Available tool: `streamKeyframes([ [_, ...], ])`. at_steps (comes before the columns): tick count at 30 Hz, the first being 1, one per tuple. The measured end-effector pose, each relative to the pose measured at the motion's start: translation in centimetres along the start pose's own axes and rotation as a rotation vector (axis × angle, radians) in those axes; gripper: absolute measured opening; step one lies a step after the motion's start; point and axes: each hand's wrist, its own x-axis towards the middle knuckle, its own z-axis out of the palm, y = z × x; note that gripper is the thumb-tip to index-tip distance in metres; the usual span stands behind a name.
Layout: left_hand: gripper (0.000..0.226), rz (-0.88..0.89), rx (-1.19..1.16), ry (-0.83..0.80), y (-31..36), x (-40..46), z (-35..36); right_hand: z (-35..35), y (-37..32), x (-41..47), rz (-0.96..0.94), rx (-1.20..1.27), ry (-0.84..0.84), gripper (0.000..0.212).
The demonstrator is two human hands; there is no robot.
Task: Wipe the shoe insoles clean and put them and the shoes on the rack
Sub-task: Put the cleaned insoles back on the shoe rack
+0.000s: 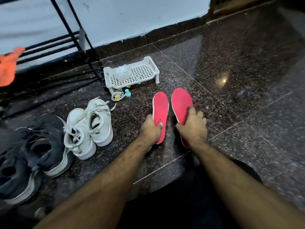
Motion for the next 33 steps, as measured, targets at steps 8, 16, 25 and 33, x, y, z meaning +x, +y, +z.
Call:
streamKeyframes([
  [8, 0.025, 0.089, -0.256, 0.056, -1.8, -3.6, -8.8, -0.2, -6.9, -6.6, -0.189, 0.086, -0.023, 0.078],
  [16, 0.033, 0.063, -0.519, 0.198, -5.2, -4.9, -19.7, 2.8, -16.8, -10.9, -0.365, 0.109, -0.070, 0.074],
  [25, 0.025, 0.166, -0.578, 0.426, -8.1, -0.7, -30.1, 6.8, -28.8, -10.6, -0.556, 0.135, -0.072, 0.061],
  [33, 0.024, 0.271, -0.661, 0.612, -6.7, 10.9, -37.3, 10.4, -41.9, -3.9, -0.674, 0.138, -0.038, 0.055],
])
